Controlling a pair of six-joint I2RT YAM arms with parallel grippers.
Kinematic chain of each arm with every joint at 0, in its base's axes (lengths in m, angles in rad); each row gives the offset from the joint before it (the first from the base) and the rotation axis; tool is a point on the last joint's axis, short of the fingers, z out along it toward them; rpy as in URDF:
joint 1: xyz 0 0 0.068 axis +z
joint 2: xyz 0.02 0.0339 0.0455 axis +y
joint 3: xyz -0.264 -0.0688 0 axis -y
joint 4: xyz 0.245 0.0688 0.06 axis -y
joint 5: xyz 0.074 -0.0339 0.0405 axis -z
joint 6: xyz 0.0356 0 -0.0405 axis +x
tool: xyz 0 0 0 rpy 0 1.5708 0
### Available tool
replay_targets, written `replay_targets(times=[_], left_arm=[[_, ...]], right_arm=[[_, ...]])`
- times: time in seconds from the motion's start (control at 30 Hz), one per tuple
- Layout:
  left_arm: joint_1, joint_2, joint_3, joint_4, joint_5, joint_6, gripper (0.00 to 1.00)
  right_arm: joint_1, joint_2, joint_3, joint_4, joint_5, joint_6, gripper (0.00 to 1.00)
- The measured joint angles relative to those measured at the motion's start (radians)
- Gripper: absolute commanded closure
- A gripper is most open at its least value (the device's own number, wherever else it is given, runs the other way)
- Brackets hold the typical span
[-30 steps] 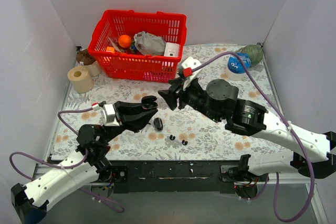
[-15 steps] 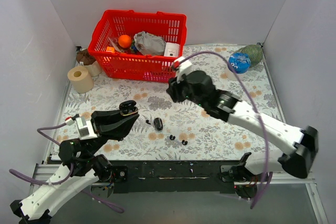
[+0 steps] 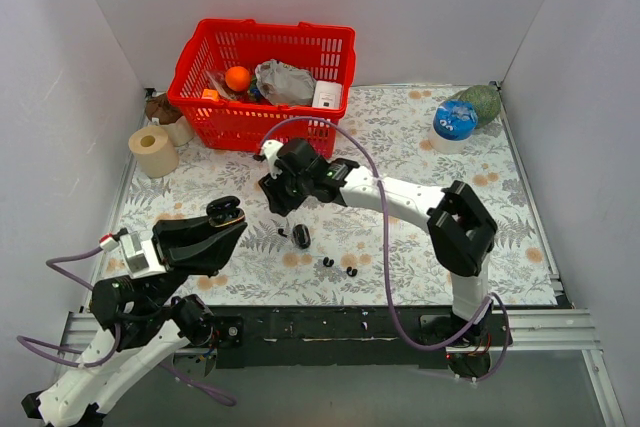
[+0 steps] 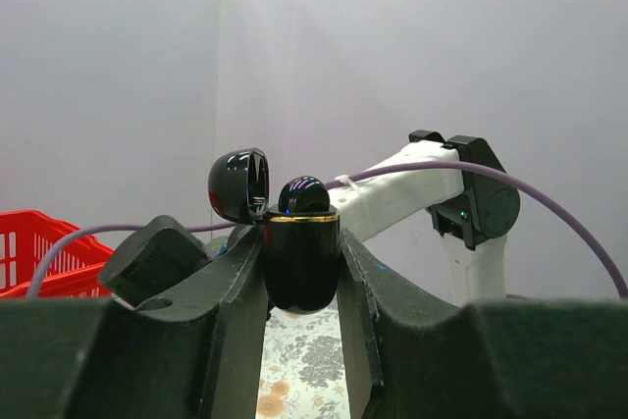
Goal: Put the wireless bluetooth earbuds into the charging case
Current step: Open the charging case, then pick up the earbud from the center of the board.
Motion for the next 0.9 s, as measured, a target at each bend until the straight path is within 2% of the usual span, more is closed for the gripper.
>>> replay_targets(times=[0.2, 0.4, 0.5, 0.9], left_arm=[[0.000, -0.027, 0.003, -0.046, -0.004, 0.008, 1.00], [0.000, -0.035, 0.003, -0.072, -0.005, 0.009, 1.00], [0.000, -0.035, 0.003, -0.079, -0.005, 0.008, 1.00], [0.000, -0.044, 0.004, -0.102, -0.006, 0.005, 1.00]], right_arm=[[0.032, 0.131, 0.133, -0.076, -0.019, -0.061, 0.44], [0.045, 0.197, 0.137, -0.147, -0.001, -0.088, 0.37], [0.050, 0.217, 0.139, -0.168, 0.016, -0.092, 0.37], [0.059, 0.264, 0.158, -0.176, 0.042, -0.093, 0.46]])
